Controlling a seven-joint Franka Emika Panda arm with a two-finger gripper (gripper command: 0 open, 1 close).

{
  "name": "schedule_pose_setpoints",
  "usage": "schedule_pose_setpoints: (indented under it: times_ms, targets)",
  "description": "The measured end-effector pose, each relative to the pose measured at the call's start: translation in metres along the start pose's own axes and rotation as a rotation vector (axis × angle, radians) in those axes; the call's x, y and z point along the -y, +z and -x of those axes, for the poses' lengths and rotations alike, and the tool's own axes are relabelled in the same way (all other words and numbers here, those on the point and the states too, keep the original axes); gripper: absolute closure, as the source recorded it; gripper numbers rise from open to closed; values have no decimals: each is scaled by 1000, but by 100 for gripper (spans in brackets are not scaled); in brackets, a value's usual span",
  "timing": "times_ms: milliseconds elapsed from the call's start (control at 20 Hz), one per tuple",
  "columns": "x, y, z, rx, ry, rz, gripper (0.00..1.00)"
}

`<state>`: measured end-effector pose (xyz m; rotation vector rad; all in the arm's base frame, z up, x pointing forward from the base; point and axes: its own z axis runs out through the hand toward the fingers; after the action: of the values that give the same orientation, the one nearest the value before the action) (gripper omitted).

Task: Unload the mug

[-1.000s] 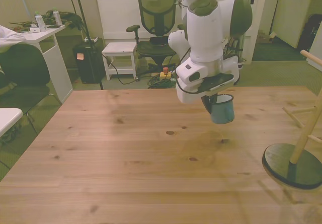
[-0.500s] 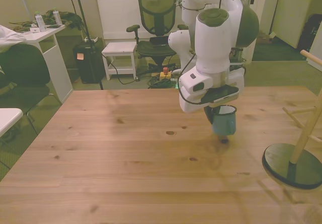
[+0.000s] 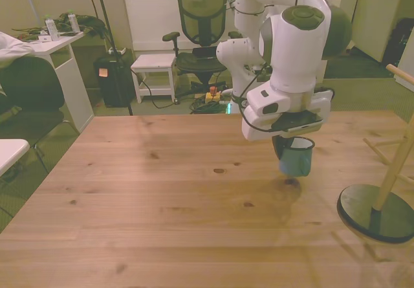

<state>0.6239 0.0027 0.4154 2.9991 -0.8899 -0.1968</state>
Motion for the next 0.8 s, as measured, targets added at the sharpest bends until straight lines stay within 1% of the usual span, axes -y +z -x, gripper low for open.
schedule_pose_setpoints:
  times_ms: [350, 650, 800]
  targets:
    - [0, 1, -2, -7, 4, -4, 100]
    - [3, -8, -5, -19, 17, -11, 100]
    - [4, -7, -7, -13, 19, -7, 100]
